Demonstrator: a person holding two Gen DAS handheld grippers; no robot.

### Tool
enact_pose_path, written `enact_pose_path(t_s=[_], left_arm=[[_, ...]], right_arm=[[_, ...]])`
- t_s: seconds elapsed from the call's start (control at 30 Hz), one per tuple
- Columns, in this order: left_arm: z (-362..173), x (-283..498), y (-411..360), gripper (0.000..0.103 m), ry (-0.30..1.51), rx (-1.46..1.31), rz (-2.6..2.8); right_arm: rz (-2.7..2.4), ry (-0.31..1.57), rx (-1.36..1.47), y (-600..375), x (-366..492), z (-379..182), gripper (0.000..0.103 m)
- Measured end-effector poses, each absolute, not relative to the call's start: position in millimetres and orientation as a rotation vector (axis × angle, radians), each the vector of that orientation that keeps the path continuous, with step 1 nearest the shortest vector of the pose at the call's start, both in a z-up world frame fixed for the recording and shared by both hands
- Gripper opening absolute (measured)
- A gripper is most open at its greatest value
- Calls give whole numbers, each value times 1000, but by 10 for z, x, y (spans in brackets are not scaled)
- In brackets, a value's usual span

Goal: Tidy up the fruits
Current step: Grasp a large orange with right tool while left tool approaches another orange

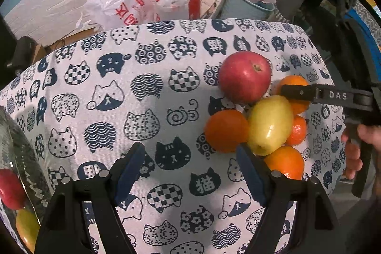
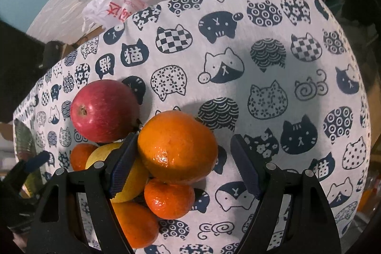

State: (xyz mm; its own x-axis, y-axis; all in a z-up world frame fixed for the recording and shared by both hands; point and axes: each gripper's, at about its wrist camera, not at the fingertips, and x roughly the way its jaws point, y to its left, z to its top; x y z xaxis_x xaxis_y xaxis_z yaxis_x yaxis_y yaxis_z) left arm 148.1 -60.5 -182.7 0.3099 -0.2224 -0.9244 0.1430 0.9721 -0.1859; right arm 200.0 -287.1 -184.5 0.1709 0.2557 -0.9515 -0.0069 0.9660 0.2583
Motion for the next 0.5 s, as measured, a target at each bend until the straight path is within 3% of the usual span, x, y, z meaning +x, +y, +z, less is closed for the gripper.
enact_pose_path(t_s=[0.07,0.5], left_arm=[[-1823,1479,-630,80,1232,-66,-259],[-1994,1502,-768,81,1265,-52,-320]], right_arm=[[212,1391,233,-2865,1992,-1847,66],[166,1327,136,-2966,1898,-1689,65]])
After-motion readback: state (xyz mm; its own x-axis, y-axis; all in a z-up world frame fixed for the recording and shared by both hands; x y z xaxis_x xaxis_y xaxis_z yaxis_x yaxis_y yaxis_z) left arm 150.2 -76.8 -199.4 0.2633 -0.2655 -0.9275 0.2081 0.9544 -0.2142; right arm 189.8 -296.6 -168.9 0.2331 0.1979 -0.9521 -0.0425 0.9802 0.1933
